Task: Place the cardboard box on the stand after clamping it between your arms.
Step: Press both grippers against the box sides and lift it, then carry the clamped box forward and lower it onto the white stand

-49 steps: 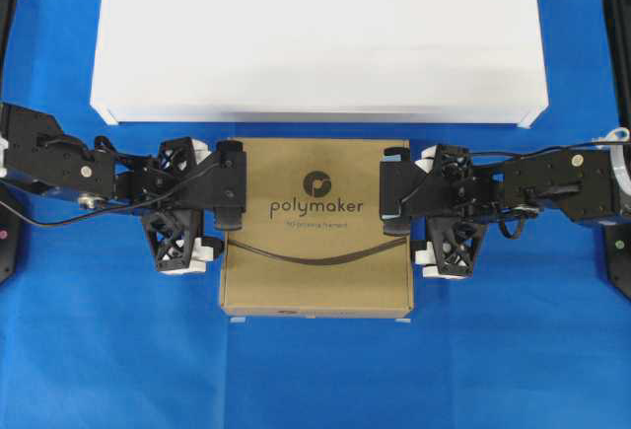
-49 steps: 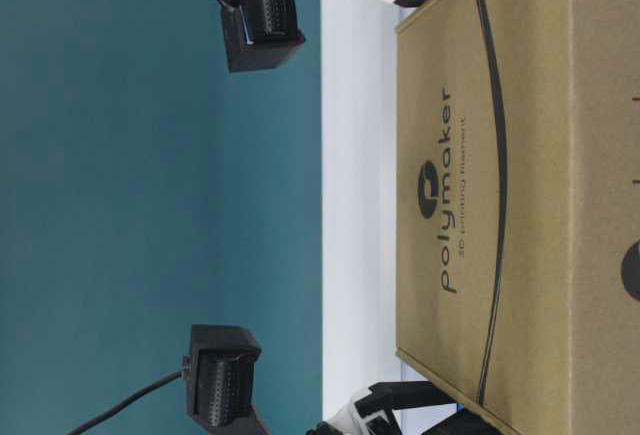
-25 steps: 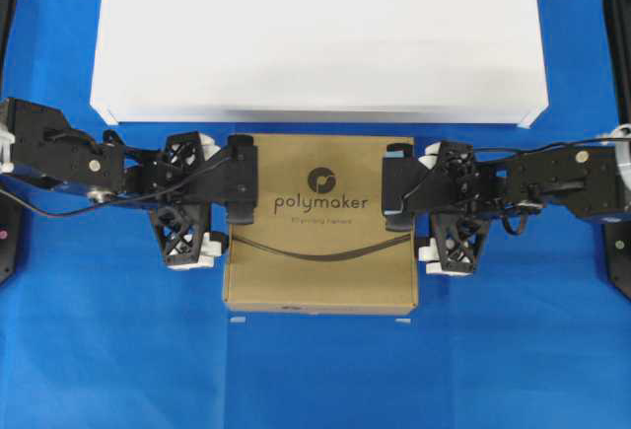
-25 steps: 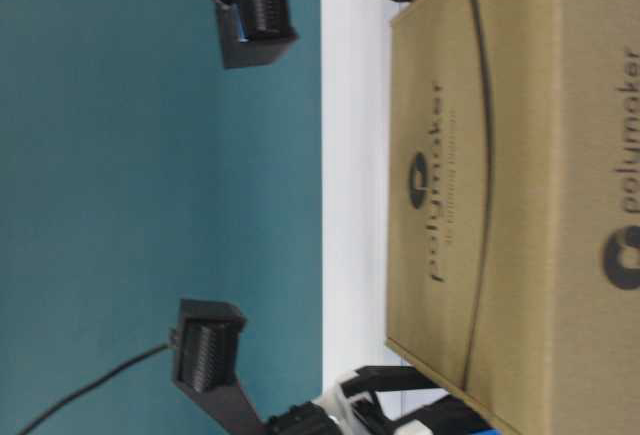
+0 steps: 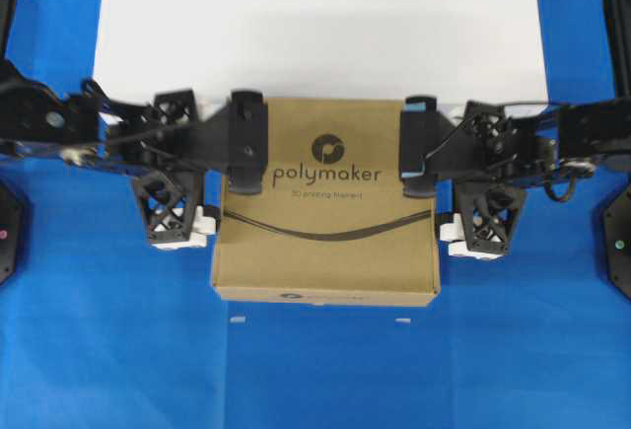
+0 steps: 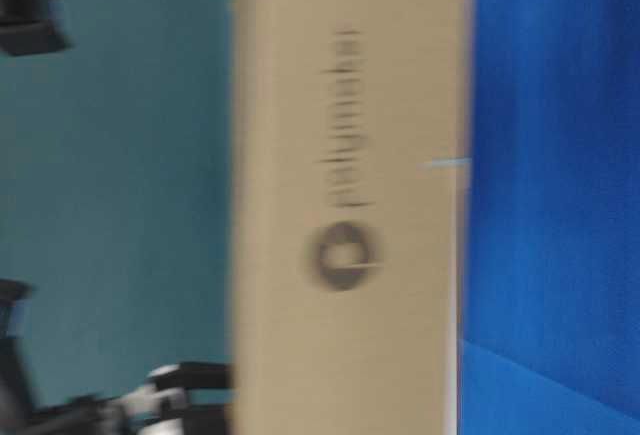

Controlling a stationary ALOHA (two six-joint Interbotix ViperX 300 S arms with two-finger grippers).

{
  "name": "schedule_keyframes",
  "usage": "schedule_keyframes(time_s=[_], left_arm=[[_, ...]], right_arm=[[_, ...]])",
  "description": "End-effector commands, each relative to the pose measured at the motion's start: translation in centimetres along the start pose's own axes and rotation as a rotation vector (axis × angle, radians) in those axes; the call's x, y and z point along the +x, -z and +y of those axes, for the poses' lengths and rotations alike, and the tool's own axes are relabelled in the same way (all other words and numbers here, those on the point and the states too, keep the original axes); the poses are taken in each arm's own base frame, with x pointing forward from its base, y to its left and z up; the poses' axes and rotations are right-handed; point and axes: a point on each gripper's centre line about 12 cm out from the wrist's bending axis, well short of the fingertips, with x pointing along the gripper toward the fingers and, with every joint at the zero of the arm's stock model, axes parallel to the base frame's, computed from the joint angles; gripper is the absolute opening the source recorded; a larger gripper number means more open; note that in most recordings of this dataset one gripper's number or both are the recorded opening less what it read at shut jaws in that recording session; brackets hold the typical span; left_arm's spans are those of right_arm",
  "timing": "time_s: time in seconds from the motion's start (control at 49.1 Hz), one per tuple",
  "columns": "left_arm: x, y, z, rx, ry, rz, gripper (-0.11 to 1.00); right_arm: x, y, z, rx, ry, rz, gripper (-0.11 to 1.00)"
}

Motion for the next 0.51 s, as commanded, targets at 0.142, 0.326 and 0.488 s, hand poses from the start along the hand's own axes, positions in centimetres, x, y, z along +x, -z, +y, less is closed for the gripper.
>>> schedule_keyframes(time_s=[0.142, 0.326, 0.488], left_arm=[[-4.2, -5.2, 0.7, -0.028, -0.01, -0.11, 0.84], [-4.1, -5.2, 1.4, -0.046, -0.022, -0.11, 0.84], [-4.1, -5.6, 2.2, -0.062, -0.034, -0.117, 0.84]], right_arm=[[-5.4, -5.9, 0.2, 0.034, -0.019, -0.162, 0.99], [-5.3, -5.8, 0.0, 0.063, -0.038, -0.163, 0.99], [-5.3, -6.1, -0.5, 0.1, -0.057, -0.195, 0.99]])
